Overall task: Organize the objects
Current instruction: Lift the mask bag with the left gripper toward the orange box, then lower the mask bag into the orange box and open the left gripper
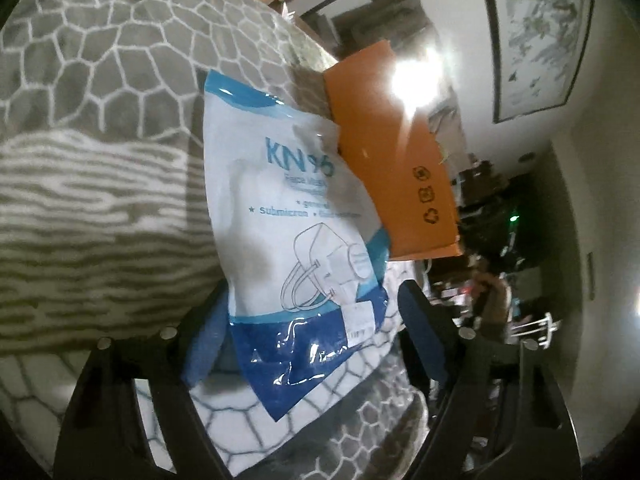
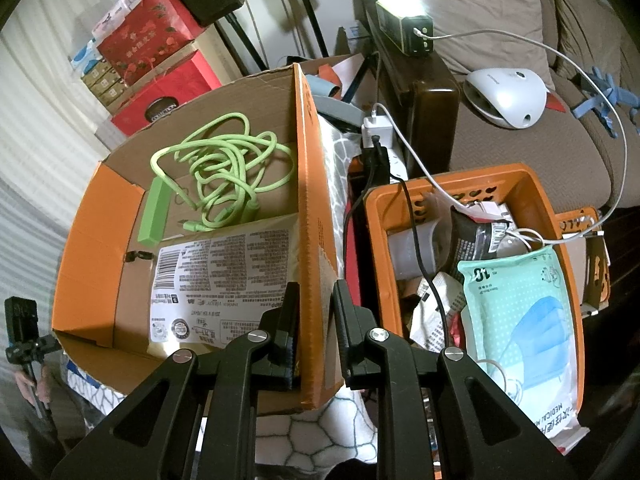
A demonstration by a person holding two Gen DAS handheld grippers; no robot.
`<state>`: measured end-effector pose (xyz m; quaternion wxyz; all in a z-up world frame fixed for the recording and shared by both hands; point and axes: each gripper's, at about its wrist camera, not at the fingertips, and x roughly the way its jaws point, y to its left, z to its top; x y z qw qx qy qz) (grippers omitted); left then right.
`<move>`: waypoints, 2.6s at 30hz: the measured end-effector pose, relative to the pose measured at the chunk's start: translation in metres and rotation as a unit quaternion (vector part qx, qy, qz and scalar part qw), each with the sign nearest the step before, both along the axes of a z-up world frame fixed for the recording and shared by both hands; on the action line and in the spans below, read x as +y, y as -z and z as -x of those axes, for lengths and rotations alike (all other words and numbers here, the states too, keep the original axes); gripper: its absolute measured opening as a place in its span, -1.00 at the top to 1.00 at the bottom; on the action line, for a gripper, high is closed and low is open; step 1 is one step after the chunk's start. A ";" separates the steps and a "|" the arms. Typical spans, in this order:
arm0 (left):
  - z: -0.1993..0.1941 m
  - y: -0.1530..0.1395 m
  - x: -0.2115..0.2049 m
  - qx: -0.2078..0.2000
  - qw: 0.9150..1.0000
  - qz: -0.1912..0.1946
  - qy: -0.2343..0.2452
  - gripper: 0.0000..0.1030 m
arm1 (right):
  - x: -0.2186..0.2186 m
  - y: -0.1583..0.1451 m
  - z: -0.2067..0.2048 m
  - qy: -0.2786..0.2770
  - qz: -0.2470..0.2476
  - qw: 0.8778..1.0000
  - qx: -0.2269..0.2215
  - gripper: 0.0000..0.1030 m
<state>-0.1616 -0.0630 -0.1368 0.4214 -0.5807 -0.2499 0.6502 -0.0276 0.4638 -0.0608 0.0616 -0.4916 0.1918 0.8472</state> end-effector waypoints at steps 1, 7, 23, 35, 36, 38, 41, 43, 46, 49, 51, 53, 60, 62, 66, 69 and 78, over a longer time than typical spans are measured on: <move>0.001 0.002 0.000 -0.002 1.000 -0.006 -0.003 -0.29 | 0.000 0.000 0.000 0.000 0.001 1.000 0.001 0.67; 0.003 0.010 -0.002 -0.014 0.999 -0.031 -0.016 0.14 | -0.001 -0.001 0.000 0.000 0.002 1.000 0.001 0.67; 0.011 -0.002 0.007 0.011 0.999 -0.047 -0.021 0.74 | 0.000 0.000 0.000 0.000 0.001 1.000 0.001 0.63; 0.018 -0.054 -0.022 0.051 0.994 -0.070 -0.073 0.89 | 0.000 -0.001 0.000 0.001 0.002 1.000 0.001 0.62; 0.019 -0.060 -0.025 0.056 0.993 -0.072 -0.076 0.89 | 0.000 -0.001 0.000 0.001 0.001 1.000 0.001 0.62; 0.023 -0.072 -0.029 0.065 0.991 -0.080 -0.081 0.89 | 0.000 -0.001 0.000 0.000 0.001 1.000 0.001 0.62; 0.030 -0.086 -0.031 0.074 0.989 -0.088 -0.088 0.89 | 0.001 -0.001 0.001 0.000 0.001 1.000 0.000 0.62; 0.034 -0.095 -0.027 0.078 0.989 -0.091 -0.088 0.89 | 0.001 -0.001 0.001 0.001 0.001 1.000 0.000 0.62; 0.036 -0.105 -0.012 0.086 0.989 -0.092 -0.082 0.89 | 0.001 -0.002 0.001 0.001 0.002 1.000 0.000 0.62; 0.038 -0.110 0.009 0.086 0.989 -0.095 -0.069 0.89 | 0.000 -0.002 0.001 0.000 0.001 1.000 0.000 0.62; 0.038 -0.115 0.023 0.088 0.990 -0.095 -0.062 0.89 | 0.001 -0.002 0.001 0.000 0.001 1.000 0.000 0.62; 0.038 -0.118 0.039 0.086 0.990 -0.097 -0.055 0.89 | 0.000 -0.002 0.001 0.000 0.001 1.000 0.000 0.62; 0.044 -0.109 0.101 0.078 0.994 -0.073 -0.033 0.89 | 0.000 -0.002 0.001 0.001 0.002 1.000 0.000 0.62; 0.043 -0.105 0.116 0.082 0.995 -0.058 -0.025 0.89 | 0.000 -0.002 0.001 0.001 0.001 1.000 0.000 0.62; 0.037 -0.100 0.144 0.090 0.996 -0.027 -0.009 0.89 | 0.001 -0.002 0.001 0.000 0.000 1.000 0.000 0.62; 0.031 -0.096 0.162 0.104 0.995 0.010 -0.001 0.89 | 0.001 -0.002 0.001 0.000 0.000 1.000 0.000 0.62; 0.022 -0.085 0.187 0.116 0.991 0.071 0.014 0.89 | 0.000 -0.002 0.001 0.000 0.000 1.000 0.000 0.62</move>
